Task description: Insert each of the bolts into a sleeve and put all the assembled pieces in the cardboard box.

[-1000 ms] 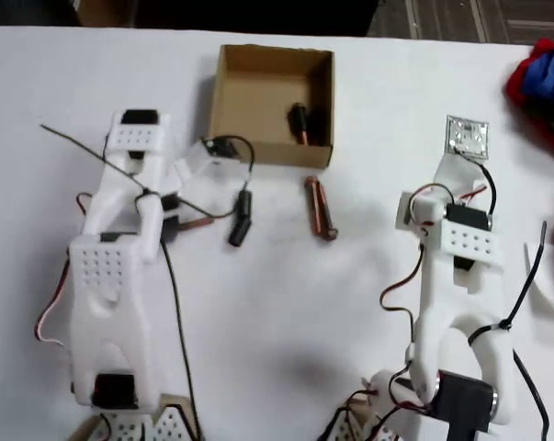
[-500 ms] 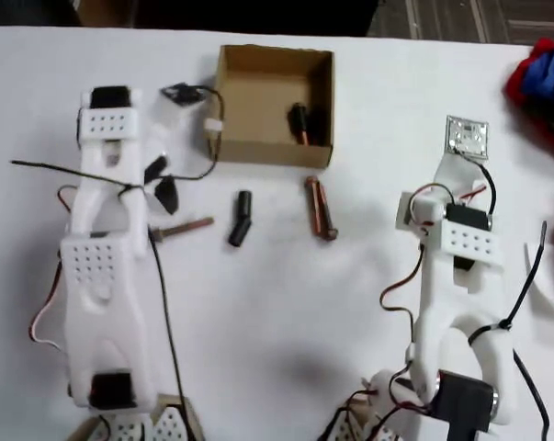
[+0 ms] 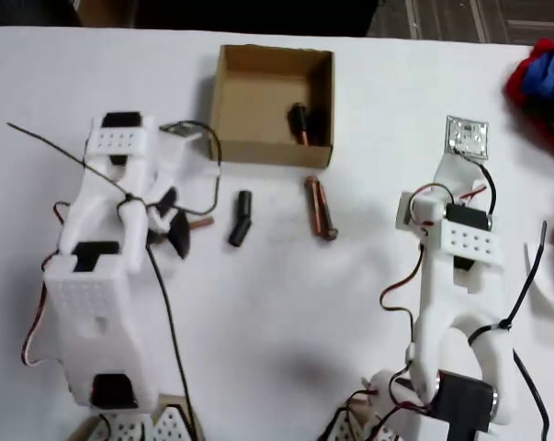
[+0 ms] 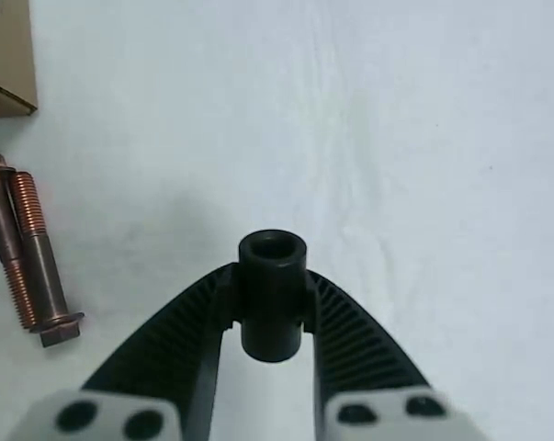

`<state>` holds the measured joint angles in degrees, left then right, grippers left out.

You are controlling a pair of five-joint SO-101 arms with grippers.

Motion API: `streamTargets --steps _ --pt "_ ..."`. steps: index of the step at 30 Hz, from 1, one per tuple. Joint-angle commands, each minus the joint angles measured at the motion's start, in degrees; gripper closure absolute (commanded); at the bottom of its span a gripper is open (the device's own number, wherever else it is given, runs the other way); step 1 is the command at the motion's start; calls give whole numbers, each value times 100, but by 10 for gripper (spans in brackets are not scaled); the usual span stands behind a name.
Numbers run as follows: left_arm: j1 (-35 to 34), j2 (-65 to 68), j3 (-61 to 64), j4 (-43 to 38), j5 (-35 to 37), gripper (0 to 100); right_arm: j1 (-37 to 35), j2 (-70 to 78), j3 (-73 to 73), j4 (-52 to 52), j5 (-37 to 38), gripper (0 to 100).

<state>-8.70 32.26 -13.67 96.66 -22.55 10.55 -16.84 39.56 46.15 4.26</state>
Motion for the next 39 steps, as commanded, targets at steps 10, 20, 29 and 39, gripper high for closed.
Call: streamTargets --steps 10,20,29,39 --pt "-9 334 31 -1196 158 737 31 -31 -132 -31 -53 978" --pt "62 387 -1103 -1248 905 737 31 -31 -132 -31 -53 978" --pt "149 396 -1279 -1011 1969 737 31 -31 -132 -31 -53 978" --pt "905 396 -1279 -1160 4686 737 31 -31 -132 -31 -53 978"
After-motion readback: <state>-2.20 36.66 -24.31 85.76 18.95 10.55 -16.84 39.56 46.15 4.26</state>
